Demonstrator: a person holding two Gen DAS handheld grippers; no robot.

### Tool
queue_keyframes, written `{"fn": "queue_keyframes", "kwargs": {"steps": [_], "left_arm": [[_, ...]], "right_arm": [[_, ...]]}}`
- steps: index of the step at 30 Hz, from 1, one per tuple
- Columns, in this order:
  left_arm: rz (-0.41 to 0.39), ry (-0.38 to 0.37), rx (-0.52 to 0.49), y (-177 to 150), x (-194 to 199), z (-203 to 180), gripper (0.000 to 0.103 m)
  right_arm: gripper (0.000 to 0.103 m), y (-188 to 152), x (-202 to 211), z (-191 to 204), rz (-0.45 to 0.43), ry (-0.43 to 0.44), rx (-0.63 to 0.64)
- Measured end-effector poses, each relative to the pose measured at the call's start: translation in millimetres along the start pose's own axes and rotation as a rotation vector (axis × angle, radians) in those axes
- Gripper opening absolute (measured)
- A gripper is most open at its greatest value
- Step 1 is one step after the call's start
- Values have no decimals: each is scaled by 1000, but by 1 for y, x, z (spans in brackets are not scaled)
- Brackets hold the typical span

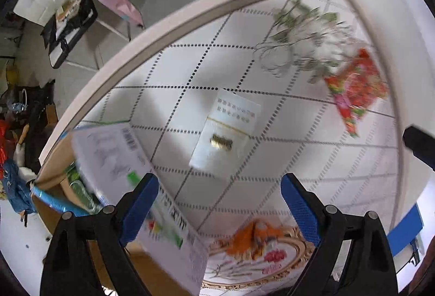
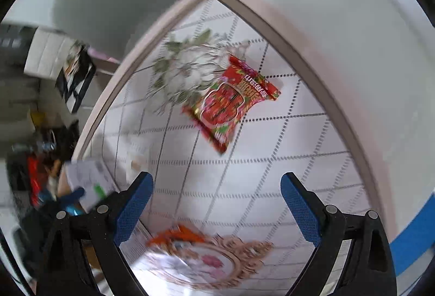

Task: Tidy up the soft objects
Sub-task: 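Grasp the white card box with left gripper while right grasps red candy bag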

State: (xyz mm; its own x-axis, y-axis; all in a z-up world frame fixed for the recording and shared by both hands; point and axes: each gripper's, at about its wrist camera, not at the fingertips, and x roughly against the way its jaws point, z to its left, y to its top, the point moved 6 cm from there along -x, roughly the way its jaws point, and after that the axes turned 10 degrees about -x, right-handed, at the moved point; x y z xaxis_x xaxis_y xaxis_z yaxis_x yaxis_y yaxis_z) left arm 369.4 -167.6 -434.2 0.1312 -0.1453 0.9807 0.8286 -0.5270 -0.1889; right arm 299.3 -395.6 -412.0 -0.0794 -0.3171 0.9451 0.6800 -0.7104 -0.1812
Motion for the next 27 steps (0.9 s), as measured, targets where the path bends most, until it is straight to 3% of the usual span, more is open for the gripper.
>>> {"fn": "queue_keyframes", "kwargs": {"steps": [7, 9, 10, 11, 14, 17, 20, 25, 27], "left_arm": [[98, -25, 55, 19, -48, 16, 92], [111, -42, 52, 20, -56, 15, 92], [119, -51, 49, 21, -60, 14, 92], [124, -60, 43, 20, -63, 13, 92], [146, -89, 20, 18, -73, 5, 92], [163, -99, -10, 17, -83, -3, 92], [165, -94, -24, 16, -92, -8, 92], [123, -108, -5, 6, -95, -14, 62], [110, -104, 9, 3, -91, -16, 58]], "right_arm": [[95, 57, -70, 3, 80, -12, -148], [86, 64, -86, 7, 92, -53, -134], [77, 64, -96, 10, 112, -86, -115], [76, 64, -102, 13, 132, -110, -89], [60, 54, -106, 30, 108, -271, 160], [57, 34, -110, 30, 114, -389, 350], [58, 27, -108, 27, 87, -389, 375], [58, 25, -115, 21, 74, -377, 344], [57, 24, -116, 16, 60, -374, 340]]}}
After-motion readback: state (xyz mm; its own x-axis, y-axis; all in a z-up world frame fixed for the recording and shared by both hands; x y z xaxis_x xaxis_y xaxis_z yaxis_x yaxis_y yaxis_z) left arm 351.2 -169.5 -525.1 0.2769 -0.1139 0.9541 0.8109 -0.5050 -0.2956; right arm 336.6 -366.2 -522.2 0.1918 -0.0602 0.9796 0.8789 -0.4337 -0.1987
